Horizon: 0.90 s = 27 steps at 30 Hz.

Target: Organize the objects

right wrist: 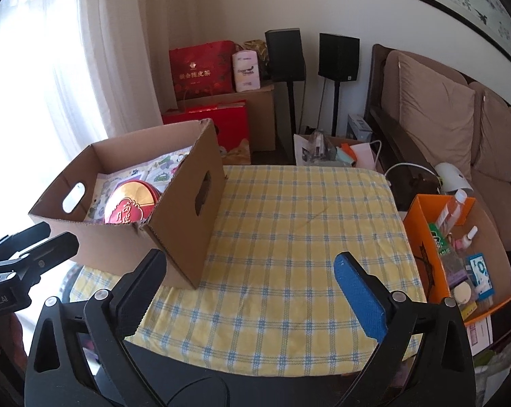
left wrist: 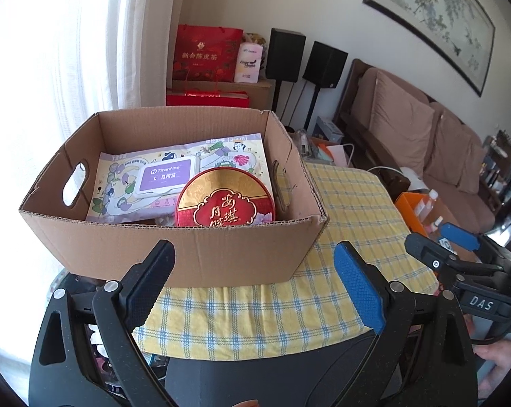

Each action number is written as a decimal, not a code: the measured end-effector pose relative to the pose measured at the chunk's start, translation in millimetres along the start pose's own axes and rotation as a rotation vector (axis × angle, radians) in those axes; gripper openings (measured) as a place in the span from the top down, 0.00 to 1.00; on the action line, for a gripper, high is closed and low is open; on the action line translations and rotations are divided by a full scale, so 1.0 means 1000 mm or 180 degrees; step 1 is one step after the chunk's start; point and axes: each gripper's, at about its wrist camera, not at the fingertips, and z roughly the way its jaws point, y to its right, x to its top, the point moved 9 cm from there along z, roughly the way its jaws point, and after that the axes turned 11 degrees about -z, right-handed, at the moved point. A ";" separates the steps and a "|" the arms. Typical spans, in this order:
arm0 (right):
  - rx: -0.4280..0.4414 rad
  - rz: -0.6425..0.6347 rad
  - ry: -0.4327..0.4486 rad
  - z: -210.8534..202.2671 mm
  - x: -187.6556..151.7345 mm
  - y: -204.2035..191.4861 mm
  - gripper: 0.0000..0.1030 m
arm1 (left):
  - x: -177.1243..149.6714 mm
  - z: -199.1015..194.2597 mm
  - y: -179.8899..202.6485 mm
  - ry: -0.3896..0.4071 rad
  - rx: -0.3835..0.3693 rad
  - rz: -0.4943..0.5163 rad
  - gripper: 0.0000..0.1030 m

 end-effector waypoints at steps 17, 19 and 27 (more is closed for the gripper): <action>-0.0210 0.0007 0.0010 -0.021 -0.020 0.003 0.00 | -0.010 -0.011 0.000 0.0117 0.0171 0.0079 0.00; -0.0209 0.0020 0.0026 -0.023 -0.019 0.002 0.00 | -0.011 -0.012 0.001 0.0119 0.0172 0.0078 0.00; -0.0216 0.0036 0.0104 -0.033 -0.014 0.000 0.00 | -0.009 -0.016 -0.002 0.0132 0.0226 0.0043 0.00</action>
